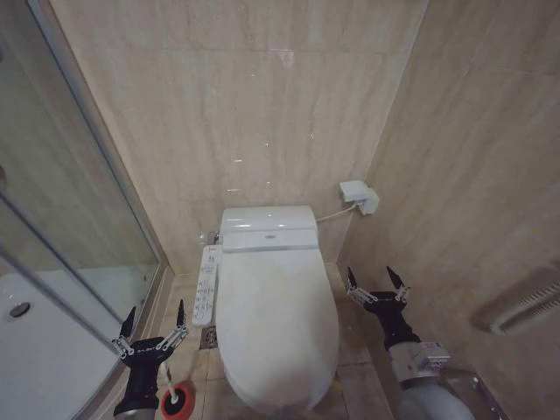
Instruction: Open the toilet lid, clean the toilet bowl with a toilet brush, close the toilet lid, and flush.
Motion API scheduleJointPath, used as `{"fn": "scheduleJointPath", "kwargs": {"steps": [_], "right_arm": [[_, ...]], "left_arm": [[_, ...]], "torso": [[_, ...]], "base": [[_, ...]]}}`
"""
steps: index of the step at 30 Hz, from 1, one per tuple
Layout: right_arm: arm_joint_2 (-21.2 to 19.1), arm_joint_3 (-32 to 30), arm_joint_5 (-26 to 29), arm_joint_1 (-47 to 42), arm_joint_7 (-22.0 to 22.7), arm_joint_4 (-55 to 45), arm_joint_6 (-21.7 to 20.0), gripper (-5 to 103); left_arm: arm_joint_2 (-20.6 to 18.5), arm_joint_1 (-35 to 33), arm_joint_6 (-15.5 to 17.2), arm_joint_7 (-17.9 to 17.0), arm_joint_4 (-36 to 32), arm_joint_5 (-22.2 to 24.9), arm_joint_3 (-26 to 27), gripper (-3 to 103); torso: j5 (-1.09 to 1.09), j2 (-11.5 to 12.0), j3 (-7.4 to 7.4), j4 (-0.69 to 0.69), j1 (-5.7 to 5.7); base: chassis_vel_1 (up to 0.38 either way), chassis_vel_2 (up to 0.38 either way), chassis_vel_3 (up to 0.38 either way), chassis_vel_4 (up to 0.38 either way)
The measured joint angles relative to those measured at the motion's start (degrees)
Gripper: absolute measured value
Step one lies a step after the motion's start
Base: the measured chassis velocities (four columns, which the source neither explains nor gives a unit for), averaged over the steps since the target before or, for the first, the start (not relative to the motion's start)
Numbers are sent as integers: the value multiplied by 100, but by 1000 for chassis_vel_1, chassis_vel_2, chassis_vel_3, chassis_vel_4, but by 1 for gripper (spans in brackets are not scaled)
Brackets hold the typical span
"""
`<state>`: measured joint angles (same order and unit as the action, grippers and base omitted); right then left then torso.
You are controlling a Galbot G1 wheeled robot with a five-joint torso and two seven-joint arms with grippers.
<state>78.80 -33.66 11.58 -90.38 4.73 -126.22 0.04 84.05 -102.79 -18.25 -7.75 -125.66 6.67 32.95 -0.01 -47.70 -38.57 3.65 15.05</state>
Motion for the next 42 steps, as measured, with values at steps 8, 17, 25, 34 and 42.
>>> {"fn": "scheduleJointPath", "kwargs": {"steps": [8,17,25,34,42], "right_arm": [[0,0,0,2,0,0,0,100],[0,0,0,-3,0,0,0,100],[0,0,0,4,0,1,0,100],[0,-1,0,-3,-1,0,0,100],[0,-1,0,2,-1,0,0,100]], "left_arm": [[0,0,0,0,0,0,1,100],[0,-1,0,0,0,0,0,100],[0,1,0,0,0,0,0,100],[0,-2,0,0,0,0,1,100],[0,1,0,0,0,0,0,100]], "torso": [[0,1,0,-1,-1],[1,-1,2,1,-6],[0,2,-2,-1,5],[1,-2,3,0,-7],[0,0,-1,-1,2]], "base": [[-59,81,82,-54],[-35,24,25,-19],[-146,143,153,-144],[2,5,-11,7],[-63,56,60,-83]]}}
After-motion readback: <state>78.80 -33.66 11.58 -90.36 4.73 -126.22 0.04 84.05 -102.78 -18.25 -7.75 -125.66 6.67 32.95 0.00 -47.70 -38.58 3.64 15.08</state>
